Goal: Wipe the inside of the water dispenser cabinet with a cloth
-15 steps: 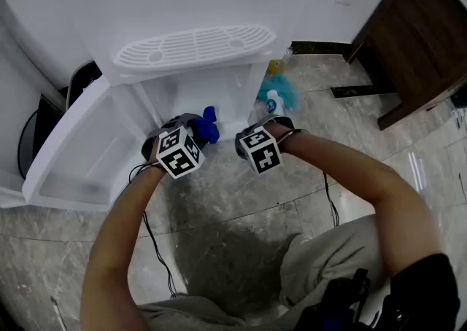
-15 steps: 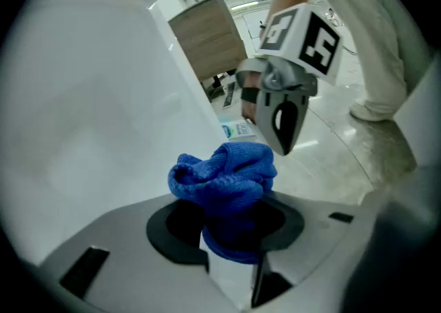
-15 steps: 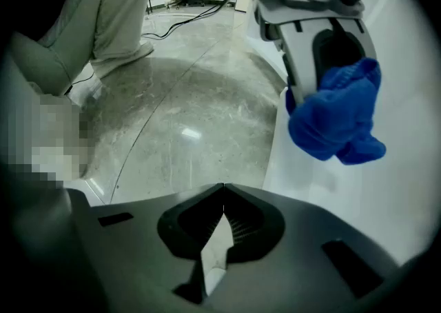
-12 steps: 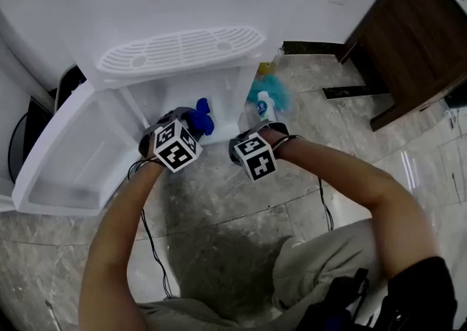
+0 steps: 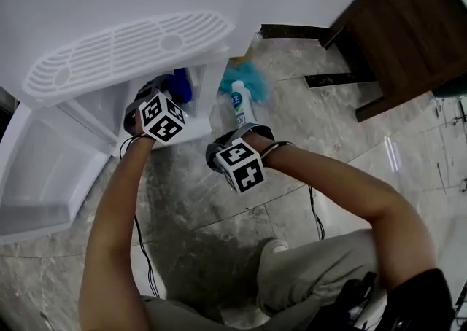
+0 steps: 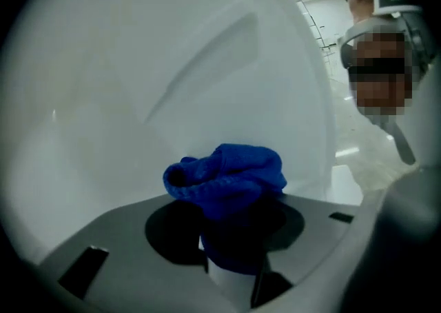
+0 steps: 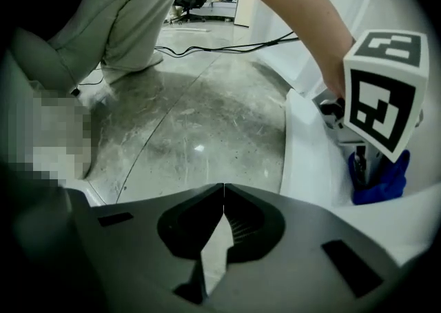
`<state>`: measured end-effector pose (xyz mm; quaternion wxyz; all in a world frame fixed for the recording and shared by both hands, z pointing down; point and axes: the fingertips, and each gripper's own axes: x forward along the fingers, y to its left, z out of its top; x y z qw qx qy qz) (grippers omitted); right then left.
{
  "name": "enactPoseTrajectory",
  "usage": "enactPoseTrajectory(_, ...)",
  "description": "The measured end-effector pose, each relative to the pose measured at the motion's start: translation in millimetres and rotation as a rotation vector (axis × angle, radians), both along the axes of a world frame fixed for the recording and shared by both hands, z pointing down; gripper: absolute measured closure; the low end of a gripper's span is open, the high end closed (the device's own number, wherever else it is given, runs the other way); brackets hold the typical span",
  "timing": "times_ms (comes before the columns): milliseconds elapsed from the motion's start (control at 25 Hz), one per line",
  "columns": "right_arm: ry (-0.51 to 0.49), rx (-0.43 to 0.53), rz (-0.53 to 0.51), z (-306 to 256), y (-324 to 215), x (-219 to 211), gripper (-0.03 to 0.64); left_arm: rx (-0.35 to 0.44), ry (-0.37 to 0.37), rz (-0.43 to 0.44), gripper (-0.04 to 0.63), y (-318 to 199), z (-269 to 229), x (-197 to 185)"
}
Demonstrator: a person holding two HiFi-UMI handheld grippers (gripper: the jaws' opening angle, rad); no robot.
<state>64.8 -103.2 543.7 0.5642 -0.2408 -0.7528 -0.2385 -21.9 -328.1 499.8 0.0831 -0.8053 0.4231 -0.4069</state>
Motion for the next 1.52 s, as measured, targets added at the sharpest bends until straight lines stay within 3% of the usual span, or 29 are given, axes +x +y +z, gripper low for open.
enactPoseTrajectory(320, 0.015, -0.03, 0.034, 7.0, 1.3, 18.0, 0.618, 0.025, -0.041, -0.15, 0.44, -43.9, -3.0, -19.4)
enactPoseTrajectory(480, 0.032, -0.021, 0.01, 13.8, 2.8, 20.4, 0.618, 0.046, -0.059, -0.161, 0.439, -37.1, -5.1, -19.7)
enactPoseTrajectory(680, 0.029, -0.028, -0.021, 14.7, 8.4, 7.8, 0.618, 0.109, -0.132, -0.137, 0.439, -17.6, -7.4, -8.5)
enactPoseTrajectory(840, 0.013, -0.038, -0.033, 13.8, 16.0, 1.5, 0.618, 0.104, -0.139, -0.112, 0.439, -22.2, -4.7, -8.5)
enactPoseTrajectory(1040, 0.016, -0.038, -0.051, 11.7, 23.2, 11.3, 0.618, 0.046, -0.072, -0.161, 0.439, -41.8, -3.6, -20.4)
enactPoseTrajectory(1200, 0.043, -0.028, -0.06, 16.2, 22.3, 23.2, 0.618, 0.058, -0.085, -0.173, 0.44, -37.5, -4.7, -18.6)
enactPoseTrajectory(1520, 0.017, -0.034, -0.086, 15.3, 24.0, 0.7, 0.618, 0.041, -0.049, -0.122, 0.439, -19.3, -2.2, -8.5)
